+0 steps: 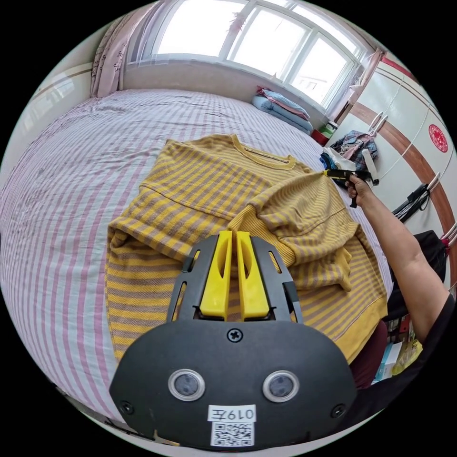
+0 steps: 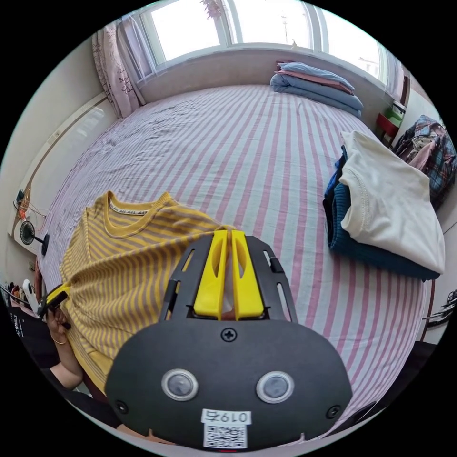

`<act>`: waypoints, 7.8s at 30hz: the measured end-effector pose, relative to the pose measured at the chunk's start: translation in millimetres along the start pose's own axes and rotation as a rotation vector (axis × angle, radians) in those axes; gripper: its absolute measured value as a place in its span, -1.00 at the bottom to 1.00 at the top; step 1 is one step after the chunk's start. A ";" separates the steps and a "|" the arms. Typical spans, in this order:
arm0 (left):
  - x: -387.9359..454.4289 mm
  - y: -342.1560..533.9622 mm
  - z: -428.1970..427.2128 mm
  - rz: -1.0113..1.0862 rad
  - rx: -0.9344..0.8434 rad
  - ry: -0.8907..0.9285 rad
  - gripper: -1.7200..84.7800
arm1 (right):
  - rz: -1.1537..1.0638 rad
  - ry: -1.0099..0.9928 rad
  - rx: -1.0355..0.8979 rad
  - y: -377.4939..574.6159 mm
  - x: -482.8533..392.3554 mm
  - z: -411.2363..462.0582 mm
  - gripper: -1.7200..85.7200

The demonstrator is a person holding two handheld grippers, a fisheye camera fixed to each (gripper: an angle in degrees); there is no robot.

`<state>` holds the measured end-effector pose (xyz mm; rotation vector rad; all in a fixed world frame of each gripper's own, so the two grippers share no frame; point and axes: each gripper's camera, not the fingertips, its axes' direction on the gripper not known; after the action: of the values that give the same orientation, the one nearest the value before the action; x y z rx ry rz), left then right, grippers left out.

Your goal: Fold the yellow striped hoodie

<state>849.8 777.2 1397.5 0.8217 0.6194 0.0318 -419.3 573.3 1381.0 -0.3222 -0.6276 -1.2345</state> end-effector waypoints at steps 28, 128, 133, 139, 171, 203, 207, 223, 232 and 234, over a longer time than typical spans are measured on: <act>-15.0 1.0 -1.7 0.003 -0.024 0.026 -0.90 | 0.127 -0.312 -0.084 174.3 8.4 -126.3 -0.93; -81.2 -14.5 1.2 -0.068 -0.059 0.198 -0.92 | -0.960 1.088 0.028 304.0 -529.6 -257.2 -0.95; -79.8 -12.0 -0.4 -0.077 -0.070 0.226 -0.92 | -0.984 1.133 0.066 308.5 -524.0 -243.5 -0.93; -77.1 -7.8 -13.9 -0.086 -0.051 0.262 -0.92 | -1.020 1.165 0.081 313.1 -505.4 -224.7 -0.89; 34.4 1.3 4.6 0.205 -0.111 0.174 -0.94 | -0.297 0.274 0.209 210.0 -173.2 -182.9 -0.95; 29.0 5.6 19.8 0.184 -0.096 0.226 -0.94 | 0.249 -0.253 0.004 13.5 115.9 -39.0 -0.96; 29.0 7.5 21.4 0.182 -0.093 0.216 -0.94 | 0.180 -0.079 0.030 4.8 96.8 -43.4 -0.96; 19.4 19.6 6.8 0.191 0.029 0.277 -0.94 | 0.182 -0.117 0.024 -34.0 71.4 -88.2 -0.77; 12.3 25.2 13.8 0.184 -0.008 0.122 -0.94 | 0.194 -0.096 -0.004 -66.5 50.9 -117.9 -0.93; 20.4 26.3 20.7 0.224 -0.049 0.027 -0.94 | 0.149 -0.027 -0.035 -78.5 35.2 -120.6 -0.92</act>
<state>883.0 786.6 1416.1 0.8407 0.5479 0.2618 -454.1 455.0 1298.9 -0.4079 -0.5947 -1.1006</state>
